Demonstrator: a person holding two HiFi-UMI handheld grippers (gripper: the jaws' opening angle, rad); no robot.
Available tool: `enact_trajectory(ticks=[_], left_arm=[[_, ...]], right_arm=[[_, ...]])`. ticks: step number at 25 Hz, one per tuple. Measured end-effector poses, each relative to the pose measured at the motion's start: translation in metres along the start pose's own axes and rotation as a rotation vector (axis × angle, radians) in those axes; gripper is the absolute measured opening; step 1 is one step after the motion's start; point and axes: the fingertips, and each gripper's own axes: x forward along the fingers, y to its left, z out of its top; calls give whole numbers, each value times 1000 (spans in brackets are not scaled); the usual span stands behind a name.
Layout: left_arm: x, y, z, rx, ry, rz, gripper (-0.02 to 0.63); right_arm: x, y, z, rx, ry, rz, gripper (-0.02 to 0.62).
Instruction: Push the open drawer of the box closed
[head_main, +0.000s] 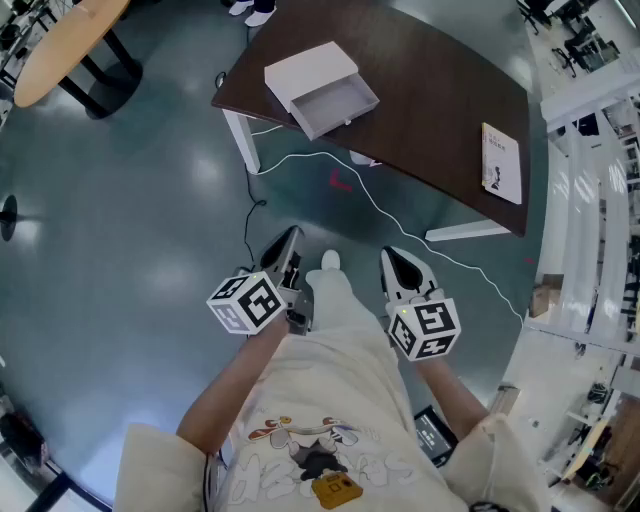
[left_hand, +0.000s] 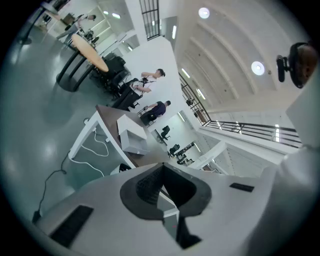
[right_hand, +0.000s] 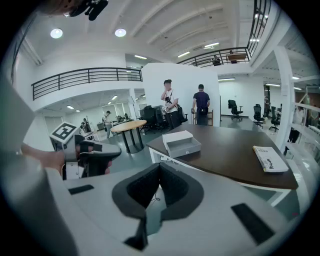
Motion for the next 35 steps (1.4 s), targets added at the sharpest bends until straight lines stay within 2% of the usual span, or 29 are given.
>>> enact_trajectory(ticks=[6,10,12,16,24,30,35], left_arm=[[-75,-51,-24,280,4,21,6],[-84,-81,-54,454,25,64,6],[-79,-91,-71,497,44,86,6],[-65,-102,-98,540,78,142,6],[-33,-127,-114,569,112,213,6],[-24,-136,-133,535,99,291,6],[-2,-138,-147,484,93,326,6]], right_arm=[[-38,22,-5,-14,-4,19,5],[-40,3,-19,-34,3,34,5],[-39,-6,-27,-42,14,48,5],[-43,-14,-35,-43,33,109,5],[-53,-49,-30,-16,28,195,6],[-55,-83,-36,8,37,256,6],[-53,-119,-46,50,65,255,6]])
